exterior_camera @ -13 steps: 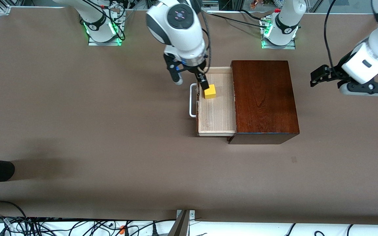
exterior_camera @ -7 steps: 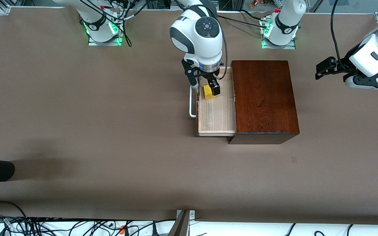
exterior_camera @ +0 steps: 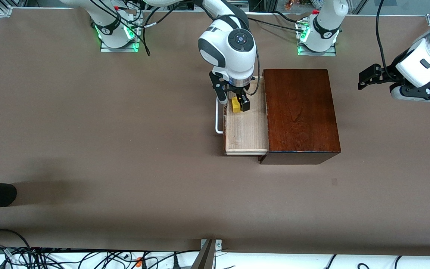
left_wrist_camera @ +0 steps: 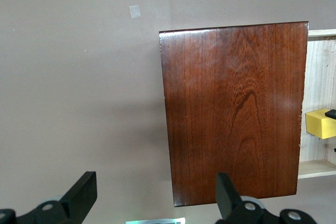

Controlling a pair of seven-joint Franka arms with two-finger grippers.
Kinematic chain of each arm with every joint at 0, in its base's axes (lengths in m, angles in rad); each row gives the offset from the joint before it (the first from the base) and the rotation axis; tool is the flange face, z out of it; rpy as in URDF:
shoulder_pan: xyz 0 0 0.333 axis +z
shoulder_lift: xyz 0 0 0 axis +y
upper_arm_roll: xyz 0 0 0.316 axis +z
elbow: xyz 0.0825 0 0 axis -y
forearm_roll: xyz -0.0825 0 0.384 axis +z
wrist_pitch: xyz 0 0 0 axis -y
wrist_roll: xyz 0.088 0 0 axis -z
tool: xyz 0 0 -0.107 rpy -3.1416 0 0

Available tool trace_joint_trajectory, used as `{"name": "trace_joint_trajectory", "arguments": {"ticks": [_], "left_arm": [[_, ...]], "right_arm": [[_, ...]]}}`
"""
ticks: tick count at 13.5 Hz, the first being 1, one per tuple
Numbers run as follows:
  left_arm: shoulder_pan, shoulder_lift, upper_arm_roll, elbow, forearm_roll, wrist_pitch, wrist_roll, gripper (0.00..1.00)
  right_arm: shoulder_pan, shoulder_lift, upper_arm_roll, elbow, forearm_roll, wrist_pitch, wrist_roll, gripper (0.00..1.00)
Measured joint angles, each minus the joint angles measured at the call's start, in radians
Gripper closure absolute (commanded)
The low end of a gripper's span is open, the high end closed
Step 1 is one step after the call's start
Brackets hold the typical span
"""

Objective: Open drawer, take yellow block, close drawer
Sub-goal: 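Lower the right gripper into the drawer and grasp the yellow cube, then lift the yellow cube out and carry it beside the box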

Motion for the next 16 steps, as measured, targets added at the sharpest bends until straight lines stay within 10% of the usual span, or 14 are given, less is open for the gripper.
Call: {"name": "trace_joint_trajectory", "arguments": {"ticks": [3,5,7,16], "left_arm": [[0.000,0.000,0.001,0.000,0.000,0.000,0.000,0.00],[0.000,0.000,0.001,0.000,0.000,0.000,0.000,0.00],[0.001,0.002,0.002,0.000,0.000,0.000,0.000,0.00],[0.000,0.003,-0.001,0.014,0.000,0.000,0.001,0.00]], "right_arm": [[0.002,0.023,-0.004,0.000,-0.016,0.017,0.007,0.07],[0.003,0.033,-0.006,0.001,-0.017,0.021,0.011,0.45],[0.003,0.034,-0.012,0.002,-0.017,0.022,0.012,0.62],[-0.027,-0.033,-0.025,0.047,-0.017,-0.004,-0.001,0.66]]}}
